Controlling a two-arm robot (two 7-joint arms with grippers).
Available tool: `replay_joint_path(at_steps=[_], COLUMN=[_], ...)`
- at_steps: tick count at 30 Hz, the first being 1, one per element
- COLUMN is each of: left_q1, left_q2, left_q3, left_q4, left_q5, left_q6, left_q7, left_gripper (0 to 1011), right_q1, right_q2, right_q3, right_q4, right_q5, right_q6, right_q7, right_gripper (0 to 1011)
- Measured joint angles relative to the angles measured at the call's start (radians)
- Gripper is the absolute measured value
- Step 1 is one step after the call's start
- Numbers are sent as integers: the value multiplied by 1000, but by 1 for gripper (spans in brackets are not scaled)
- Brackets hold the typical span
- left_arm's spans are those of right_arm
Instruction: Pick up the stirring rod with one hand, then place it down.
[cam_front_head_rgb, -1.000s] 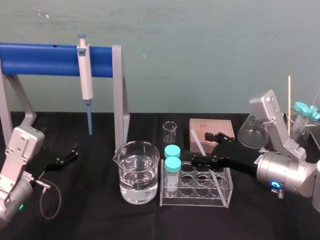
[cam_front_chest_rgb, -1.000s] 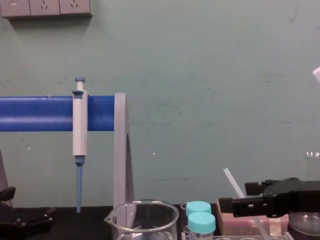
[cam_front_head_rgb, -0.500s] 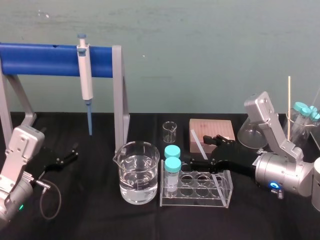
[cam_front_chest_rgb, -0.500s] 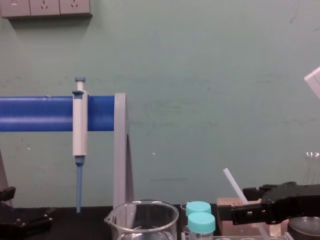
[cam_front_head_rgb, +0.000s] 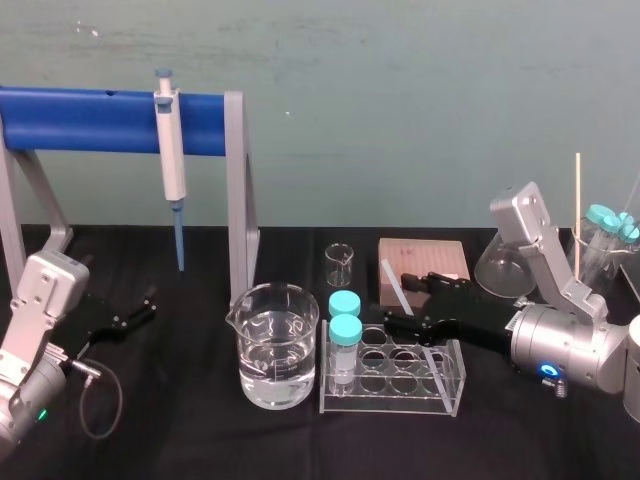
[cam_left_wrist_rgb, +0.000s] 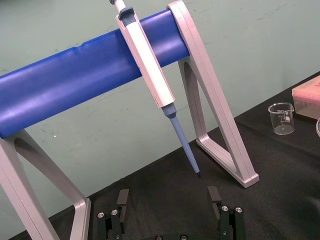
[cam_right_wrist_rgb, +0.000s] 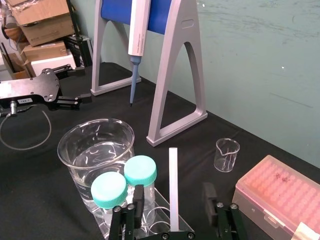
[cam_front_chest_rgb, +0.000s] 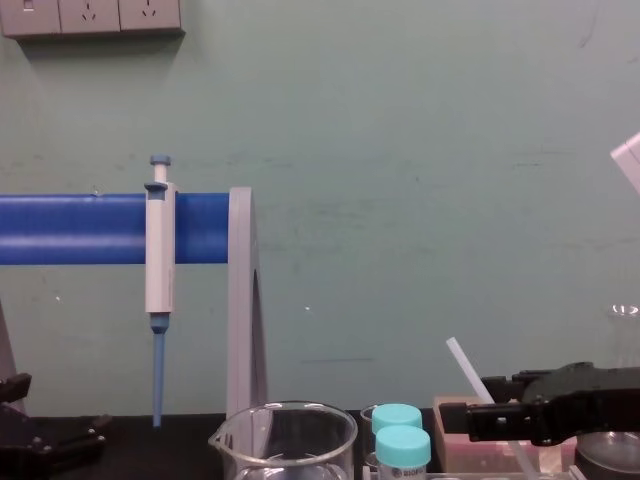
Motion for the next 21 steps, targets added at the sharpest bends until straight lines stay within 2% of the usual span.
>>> replay_joint_path(at_steps=[3,4,6,7,12,13,16,17,21], left_q1=[0,0,0,0,0,0,0,0,0], left_q2=[0,0,0,0,0,0,0,0,0], left_q3=[0,0,0,0,0,0,0,0,0], left_q4=[0,0,0,0,0,0,0,0,0], left_q5=[0,0,0,0,0,0,0,0,0], left_q6=[0,0,0,0,0,0,0,0,0], left_q7=[0,0,0,0,0,0,0,0,0], left_gripper=[1000,1000,1000,1000,1000,1000,1000,1000,1000], right_q1=[0,0,-1,-1,-1,-1,-1,-1,-1], right_q2=[0,0,-1,-1,-1,-1,-1,-1,-1], right_q3=[0,1,1,1,1,2,2,2,2], right_q4=[0,0,0,0,0,0,0,0,0], right_q5=[1,1,2,2,3,3,3,3,3], right_q6=[0,0,0,-1,-1,-1,-1,-1,-1], right_q7=[0,0,0,0,0,-1,-1,-1,-1], right_gripper=[691,628,595,538,392,332,265,205,137])
